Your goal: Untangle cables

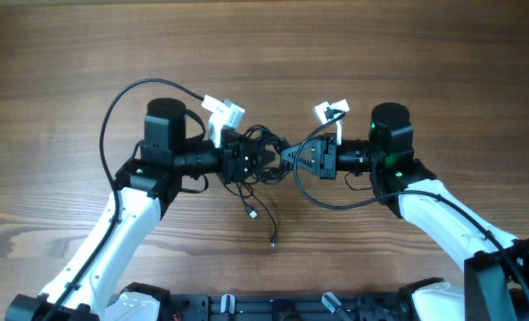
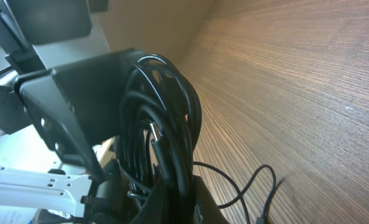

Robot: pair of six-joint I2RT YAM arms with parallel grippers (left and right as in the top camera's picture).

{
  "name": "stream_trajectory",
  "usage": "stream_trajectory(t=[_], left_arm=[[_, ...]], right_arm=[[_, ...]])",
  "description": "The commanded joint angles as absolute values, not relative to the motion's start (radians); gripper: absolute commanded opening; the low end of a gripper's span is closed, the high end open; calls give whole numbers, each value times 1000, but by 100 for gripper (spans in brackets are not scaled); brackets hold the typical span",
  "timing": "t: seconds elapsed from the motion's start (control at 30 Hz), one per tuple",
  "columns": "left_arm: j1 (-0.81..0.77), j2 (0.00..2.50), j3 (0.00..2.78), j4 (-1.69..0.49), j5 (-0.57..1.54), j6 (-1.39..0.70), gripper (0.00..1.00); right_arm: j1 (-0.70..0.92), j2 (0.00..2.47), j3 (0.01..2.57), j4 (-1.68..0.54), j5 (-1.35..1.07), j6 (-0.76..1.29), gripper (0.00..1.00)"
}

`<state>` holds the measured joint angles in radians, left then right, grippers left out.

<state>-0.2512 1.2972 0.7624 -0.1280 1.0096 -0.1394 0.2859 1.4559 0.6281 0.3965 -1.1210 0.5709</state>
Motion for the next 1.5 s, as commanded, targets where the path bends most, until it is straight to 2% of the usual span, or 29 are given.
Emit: stream_trajectory(t=[0.0,0.03,0.07,0.17,0.23,0.3,0.37,0.4,0.47,0.53,0.57,0.7,0.83,0.93,0.97,1.03,1.07,1.13,1.17,1.23,1.33,1.37,1.43,1.47], left_arm=[[-266,1323,773,-173,923,-108,31],[-266,1324,773,-173,893,-108,12],[-266,1324,773,-170,863,-109,4],[-252,1324,773,-145,791,-170,4],[-239,1324,773,-133,792,-199,10],[-239,1324,773,-135,792,-199,23],[-240,1324,773,-143,802,-197,30],[-240,1324,773,-167,803,-187,37],[-241,1324,773,-211,849,-118,40],[-240,1324,773,-260,940,-25,50],[-241,1324,773,-277,953,-2,51],[-264,1324,773,-342,953,97,43],[-354,1324,773,-342,873,128,4],[-360,1324,773,-333,781,110,4],[-354,1324,773,-316,747,51,4],[-342,1324,773,-272,655,-141,4],[-342,1324,773,-252,557,-340,4],[-342,1324,773,-245,416,-705,4],[-342,1324,773,-237,398,-805,4],[-349,1324,773,-180,408,-927,4],[-373,1324,773,-56,482,-929,4],[-373,1324,773,-28,514,-931,4],[-373,1324,773,-14,543,-983,4],[-373,1324,773,-10,559,-982,4]], right_arm=[[288,1466,633,400,-1154,550,4],[289,1466,633,399,-1171,548,4],[288,1466,633,398,-1187,543,4],[288,1466,633,260,-1145,418,5],[288,1466,633,142,-1098,319,4],[288,1466,633,102,-1099,278,4],[288,1466,634,101,-1100,262,4],[288,1466,634,103,-1103,260,4],[288,1466,635,103,-1174,203,4],[288,1466,635,97,-1177,186,4],[288,1466,635,93,-1176,176,4],[287,1466,635,88,-1208,163,4],[287,1466,635,-14,-1230,97,4],[287,1466,635,-120,-1099,78,4],[287,1466,635,-136,-1047,83,11],[283,1466,636,-142,-997,109,58],[270,1466,636,-128,-987,152,99],[250,1466,635,-52,-989,352,100],[252,1466,635,2,-992,442,100],[274,1467,635,119,-979,637,100],[360,1467,633,213,-795,884,98],[382,1467,633,243,-761,928,94],[406,1467,633,310,-725,990,76],[408,1467,633,338,-705,1025,51]])
